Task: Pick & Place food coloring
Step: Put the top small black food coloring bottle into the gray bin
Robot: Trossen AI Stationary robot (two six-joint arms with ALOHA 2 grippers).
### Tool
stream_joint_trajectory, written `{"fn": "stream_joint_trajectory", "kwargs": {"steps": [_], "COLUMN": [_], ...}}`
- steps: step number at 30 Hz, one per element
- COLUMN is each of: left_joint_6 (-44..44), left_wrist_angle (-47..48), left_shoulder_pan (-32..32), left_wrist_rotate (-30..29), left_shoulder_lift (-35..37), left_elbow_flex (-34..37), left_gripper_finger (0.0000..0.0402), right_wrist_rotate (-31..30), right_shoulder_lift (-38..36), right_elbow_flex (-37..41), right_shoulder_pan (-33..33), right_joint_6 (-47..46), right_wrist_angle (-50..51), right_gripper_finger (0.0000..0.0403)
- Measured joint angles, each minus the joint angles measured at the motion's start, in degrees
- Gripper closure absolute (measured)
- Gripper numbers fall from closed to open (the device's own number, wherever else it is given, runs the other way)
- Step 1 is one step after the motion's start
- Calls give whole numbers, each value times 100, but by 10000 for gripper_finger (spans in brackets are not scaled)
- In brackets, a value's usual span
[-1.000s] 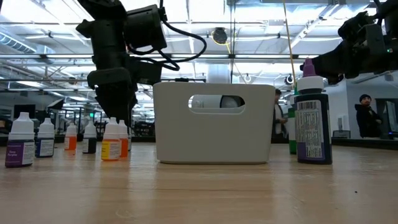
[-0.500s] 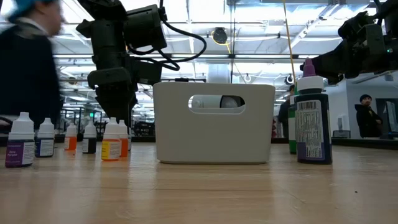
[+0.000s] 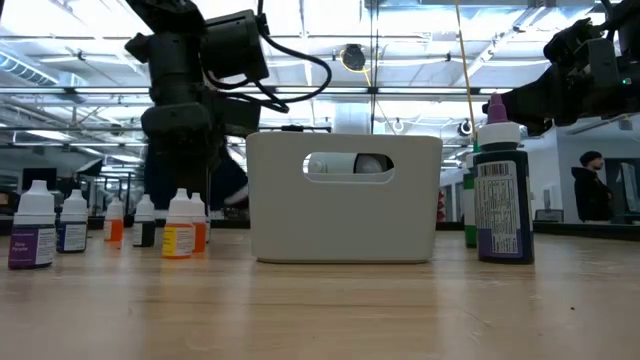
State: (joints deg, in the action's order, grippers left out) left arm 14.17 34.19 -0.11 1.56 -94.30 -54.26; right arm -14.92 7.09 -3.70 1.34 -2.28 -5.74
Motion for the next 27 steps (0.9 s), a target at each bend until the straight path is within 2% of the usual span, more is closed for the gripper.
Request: {"fn": "stream_joint_trajectory", "kwargs": {"steps": [4, 7, 13, 18, 22, 27], "left_joint_6": [-116, -258, -590, -1120, -1530, -2325], "left_wrist_angle": [104, 537, 1932, 2312, 2642, 2876], "left_shoulder_pan": [8, -36, -246, -363, -366, -429], "left_wrist_rotate": [-4, -77, -734, -1081, -1264, -1119], "left_shoulder_lift": [0, 30, 44, 15, -413, -1354], "left_elbow_flex": [-58, -365, -1696, -2880, -3688, -4691], "left_gripper_finger": [346, 346, 346, 346, 346, 346], "right_wrist_rotate": [0, 0, 0, 0, 0, 0], "right_shoulder_lift": [0, 2, 2, 2, 2, 6], "right_elbow_flex": [0, 0, 0, 0, 0, 0], "right_shoulder_pan": [0, 0, -1, -1, -1, 1], "right_joint_6": [-2, 0, -2, -1, 0, 0], "right_wrist_angle": [0, -1, -2, -2, -2, -2], "right_gripper_finger": [325, 325, 325, 325, 325, 325]}}
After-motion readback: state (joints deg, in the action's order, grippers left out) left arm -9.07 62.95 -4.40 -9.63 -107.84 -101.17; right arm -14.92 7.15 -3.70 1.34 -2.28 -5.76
